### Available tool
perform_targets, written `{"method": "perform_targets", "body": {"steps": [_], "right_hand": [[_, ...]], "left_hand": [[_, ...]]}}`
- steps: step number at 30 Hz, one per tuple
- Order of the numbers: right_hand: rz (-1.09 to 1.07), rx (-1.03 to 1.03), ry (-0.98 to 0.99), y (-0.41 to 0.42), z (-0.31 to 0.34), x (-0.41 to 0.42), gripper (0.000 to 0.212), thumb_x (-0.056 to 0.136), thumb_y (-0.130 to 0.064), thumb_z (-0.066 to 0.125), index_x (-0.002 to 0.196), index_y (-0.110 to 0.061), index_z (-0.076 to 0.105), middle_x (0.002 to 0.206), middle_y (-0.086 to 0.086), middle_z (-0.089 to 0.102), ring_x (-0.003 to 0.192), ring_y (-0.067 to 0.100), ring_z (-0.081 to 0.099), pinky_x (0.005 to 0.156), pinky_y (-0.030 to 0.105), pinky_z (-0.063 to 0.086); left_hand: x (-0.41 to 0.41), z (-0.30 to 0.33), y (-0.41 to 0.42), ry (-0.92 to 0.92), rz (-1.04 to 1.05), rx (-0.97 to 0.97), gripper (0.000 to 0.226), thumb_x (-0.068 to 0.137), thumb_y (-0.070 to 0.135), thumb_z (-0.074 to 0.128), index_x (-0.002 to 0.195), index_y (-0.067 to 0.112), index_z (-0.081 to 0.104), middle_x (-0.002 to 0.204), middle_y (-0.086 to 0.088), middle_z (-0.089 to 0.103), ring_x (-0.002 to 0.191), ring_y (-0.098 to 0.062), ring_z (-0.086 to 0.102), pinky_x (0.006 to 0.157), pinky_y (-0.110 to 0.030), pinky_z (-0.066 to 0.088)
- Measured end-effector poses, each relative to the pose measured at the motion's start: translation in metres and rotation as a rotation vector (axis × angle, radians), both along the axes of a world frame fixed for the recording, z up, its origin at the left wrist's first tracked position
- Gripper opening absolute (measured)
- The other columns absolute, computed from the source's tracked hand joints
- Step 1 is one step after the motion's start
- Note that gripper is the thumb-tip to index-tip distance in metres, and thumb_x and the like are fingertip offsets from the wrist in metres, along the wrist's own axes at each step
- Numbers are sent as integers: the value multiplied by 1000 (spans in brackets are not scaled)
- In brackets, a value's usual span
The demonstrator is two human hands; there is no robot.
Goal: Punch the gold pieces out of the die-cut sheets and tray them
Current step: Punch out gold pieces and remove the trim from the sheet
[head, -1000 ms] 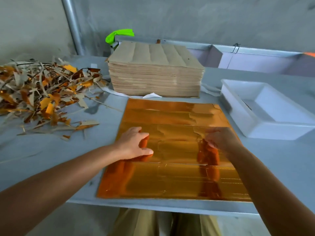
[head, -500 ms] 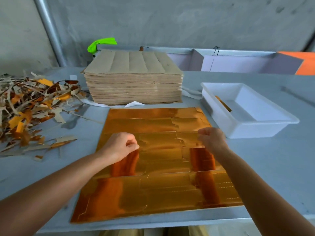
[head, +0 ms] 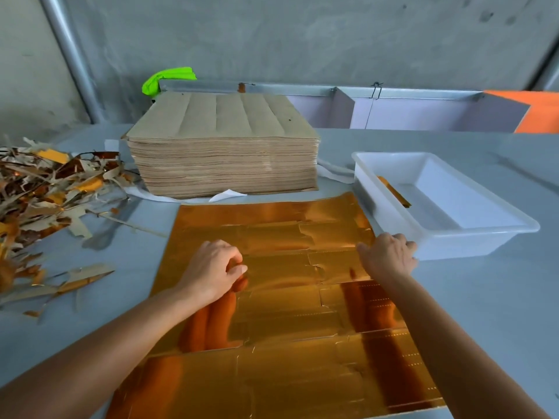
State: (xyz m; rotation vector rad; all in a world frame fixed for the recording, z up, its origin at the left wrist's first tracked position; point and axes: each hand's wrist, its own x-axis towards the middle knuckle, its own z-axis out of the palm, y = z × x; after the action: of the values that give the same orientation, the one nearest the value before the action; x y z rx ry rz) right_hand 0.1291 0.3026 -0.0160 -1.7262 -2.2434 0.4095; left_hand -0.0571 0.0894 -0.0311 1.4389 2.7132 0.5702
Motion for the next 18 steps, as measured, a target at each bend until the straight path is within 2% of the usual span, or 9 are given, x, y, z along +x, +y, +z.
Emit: {"method": "perform_targets", "body": {"steps": [3,7,10,13,15,18], "right_hand": [[74,29,118,1,1,-1,19,91,-17,58,107,-11,65,117,12,56,111,31,47,92,42,45],[60,-19,233,12,4,-2,25,87,0,56,109,-10,61,107,12,61,97,27,57,81,37,51],[48,-44,239,22,4,-3,28,88,1,54,115,-8,53,105,14,61,93,28,56,78,40,51],[98,-57,253,28,5,-4,23,91,-4,53,110,-10,64,107,11,64,91,24,57,79,36,51],[161,-37,335,31,11,-3,19,93,-9,54,102,-13,70,101,5,67,85,19,59,74,32,51],[257,-92,537,33,31,2,14,92,-11,60,101,-13,71,86,-6,63,76,9,57,62,21,44]], "left_hand": [[-2,1,3,-15,-5,16,26,93,35,56,112,19,64,125,3,55,115,-13,47,94,-25,38],[-2,2,5,-22,-13,17,25,93,35,56,111,19,64,125,3,56,116,-13,48,97,-28,40],[-2,2,4,-34,-13,15,26,93,35,56,112,18,63,125,3,55,117,-13,47,100,-30,40],[-2,3,4,-47,-14,18,27,93,34,56,114,18,62,127,2,54,118,-12,47,101,-29,40],[-4,6,6,-55,-8,43,29,93,33,57,117,18,61,127,1,54,120,-13,47,100,-28,40],[-7,17,13,-70,13,108,32,93,30,58,121,16,59,129,-1,53,122,-15,48,99,-26,38]]}}
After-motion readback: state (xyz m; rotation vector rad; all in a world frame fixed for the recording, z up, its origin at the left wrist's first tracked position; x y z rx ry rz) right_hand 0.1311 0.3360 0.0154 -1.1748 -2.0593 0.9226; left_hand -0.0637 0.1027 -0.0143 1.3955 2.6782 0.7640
